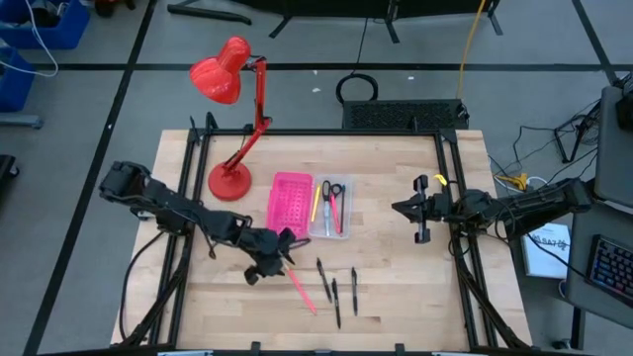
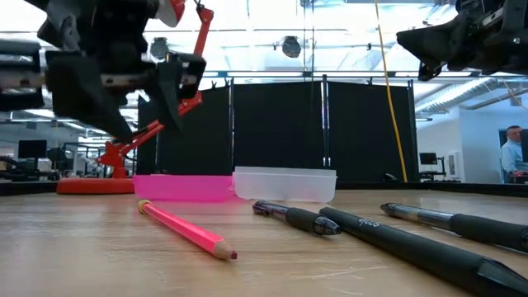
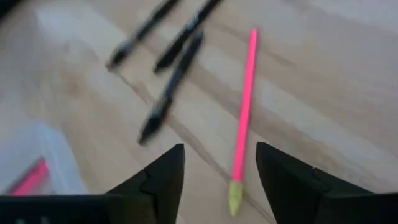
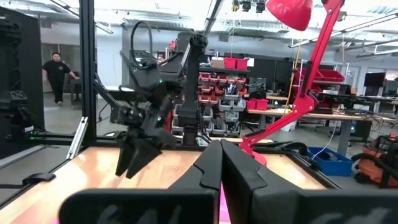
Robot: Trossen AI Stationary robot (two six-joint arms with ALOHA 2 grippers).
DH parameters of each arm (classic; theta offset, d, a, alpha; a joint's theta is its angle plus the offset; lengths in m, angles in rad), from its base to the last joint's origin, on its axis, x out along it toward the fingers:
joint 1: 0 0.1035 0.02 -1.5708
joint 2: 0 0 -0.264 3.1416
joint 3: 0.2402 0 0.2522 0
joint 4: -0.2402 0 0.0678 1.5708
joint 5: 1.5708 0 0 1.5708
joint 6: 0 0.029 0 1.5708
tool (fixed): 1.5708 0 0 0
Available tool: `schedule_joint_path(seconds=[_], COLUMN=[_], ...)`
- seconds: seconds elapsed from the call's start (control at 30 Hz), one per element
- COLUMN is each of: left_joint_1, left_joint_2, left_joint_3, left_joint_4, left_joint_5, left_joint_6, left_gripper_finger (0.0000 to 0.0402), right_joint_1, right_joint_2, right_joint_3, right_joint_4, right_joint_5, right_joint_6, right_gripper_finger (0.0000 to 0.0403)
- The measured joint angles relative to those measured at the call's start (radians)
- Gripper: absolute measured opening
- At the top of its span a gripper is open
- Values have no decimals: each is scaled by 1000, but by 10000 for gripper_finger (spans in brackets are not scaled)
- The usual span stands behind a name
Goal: Pick & place school supplies into a supply box
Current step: Put the pink pencil into the supply box
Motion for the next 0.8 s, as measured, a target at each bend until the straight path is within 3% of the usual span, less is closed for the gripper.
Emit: schedule_joint_path(seconds=[0.13, 0.43, 0.8], left_joint_1=[-25, -7, 0], left_joint_2=[58, 168, 204], left_joint_3=[16, 23, 27], left_joint_4=[1, -3, 5], left_joint_5=[-63, -65, -18], left_joint_6=[-24, -18, -6], left_gripper_finger=[216, 215, 165], right_joint_1=[0, 0, 0], right_joint_2=[7, 7, 8], right_joint_3=[0, 0, 0], right_joint_4=[0, 0, 0], right_joint_5=[0, 0, 0], right_joint_6=[-1, -7, -8], right_gripper_finger=[0, 0, 0])
